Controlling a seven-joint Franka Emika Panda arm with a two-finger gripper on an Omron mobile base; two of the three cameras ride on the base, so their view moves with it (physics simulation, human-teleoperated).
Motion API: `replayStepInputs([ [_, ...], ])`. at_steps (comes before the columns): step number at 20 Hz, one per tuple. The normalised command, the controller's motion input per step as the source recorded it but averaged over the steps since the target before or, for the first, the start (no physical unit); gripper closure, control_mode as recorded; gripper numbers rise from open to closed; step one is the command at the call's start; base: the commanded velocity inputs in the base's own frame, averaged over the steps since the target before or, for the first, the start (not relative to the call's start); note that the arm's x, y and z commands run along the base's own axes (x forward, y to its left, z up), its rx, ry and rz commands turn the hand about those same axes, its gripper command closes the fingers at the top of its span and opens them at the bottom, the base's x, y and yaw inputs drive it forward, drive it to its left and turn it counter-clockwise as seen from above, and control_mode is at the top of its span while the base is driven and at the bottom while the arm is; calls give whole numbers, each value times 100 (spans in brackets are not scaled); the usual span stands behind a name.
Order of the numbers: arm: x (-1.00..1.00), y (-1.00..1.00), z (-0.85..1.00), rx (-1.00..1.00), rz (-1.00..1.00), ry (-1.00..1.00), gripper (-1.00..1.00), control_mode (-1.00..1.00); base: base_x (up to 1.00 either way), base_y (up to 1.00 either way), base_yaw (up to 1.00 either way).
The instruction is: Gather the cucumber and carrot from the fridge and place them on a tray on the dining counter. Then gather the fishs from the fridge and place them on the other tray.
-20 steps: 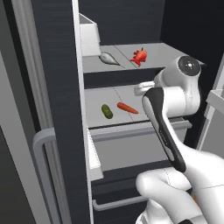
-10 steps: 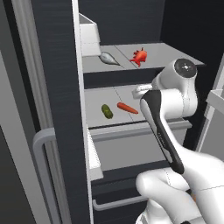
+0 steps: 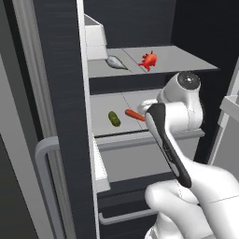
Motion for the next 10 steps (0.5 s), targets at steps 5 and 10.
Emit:
replayStepInputs([
  [5, 44, -1, -22, 0, 0, 9, -100, -100, 0, 0, 0],
  [10, 44, -2, -20, 0, 0, 8, -100, -100, 0, 0, 0],
])
